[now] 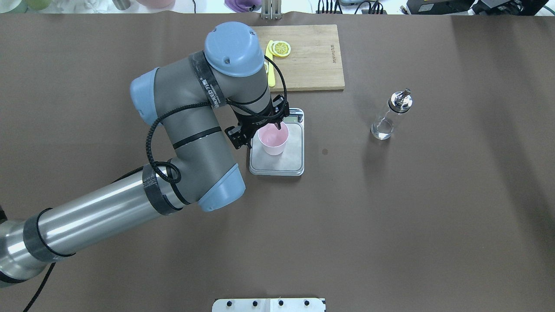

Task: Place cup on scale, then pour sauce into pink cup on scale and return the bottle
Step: 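Release the cup with the left gripper while the right arm reaches for the bottle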

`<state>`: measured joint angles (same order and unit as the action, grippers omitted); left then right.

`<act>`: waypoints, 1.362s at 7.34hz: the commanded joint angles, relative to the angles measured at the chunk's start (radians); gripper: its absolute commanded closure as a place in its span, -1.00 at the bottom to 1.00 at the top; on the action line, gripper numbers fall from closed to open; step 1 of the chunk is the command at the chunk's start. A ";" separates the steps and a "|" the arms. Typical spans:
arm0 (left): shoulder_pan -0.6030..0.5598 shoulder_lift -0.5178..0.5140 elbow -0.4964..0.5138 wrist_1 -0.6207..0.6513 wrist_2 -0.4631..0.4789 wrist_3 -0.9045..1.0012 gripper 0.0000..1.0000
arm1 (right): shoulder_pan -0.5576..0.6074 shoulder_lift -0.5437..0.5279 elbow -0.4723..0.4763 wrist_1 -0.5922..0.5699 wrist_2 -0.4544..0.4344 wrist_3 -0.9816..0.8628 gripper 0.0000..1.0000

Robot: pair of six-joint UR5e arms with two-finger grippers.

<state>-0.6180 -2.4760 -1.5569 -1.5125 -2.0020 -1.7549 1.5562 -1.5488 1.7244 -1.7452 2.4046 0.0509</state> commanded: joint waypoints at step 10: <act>-0.103 0.138 -0.289 0.190 -0.003 0.141 -0.98 | -0.484 0.153 0.334 0.427 -0.190 0.392 -0.99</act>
<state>-0.7155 -2.3391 -1.8464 -1.3223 -2.0051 -1.6137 1.1992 -1.4481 2.0303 -1.3189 2.3235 0.3591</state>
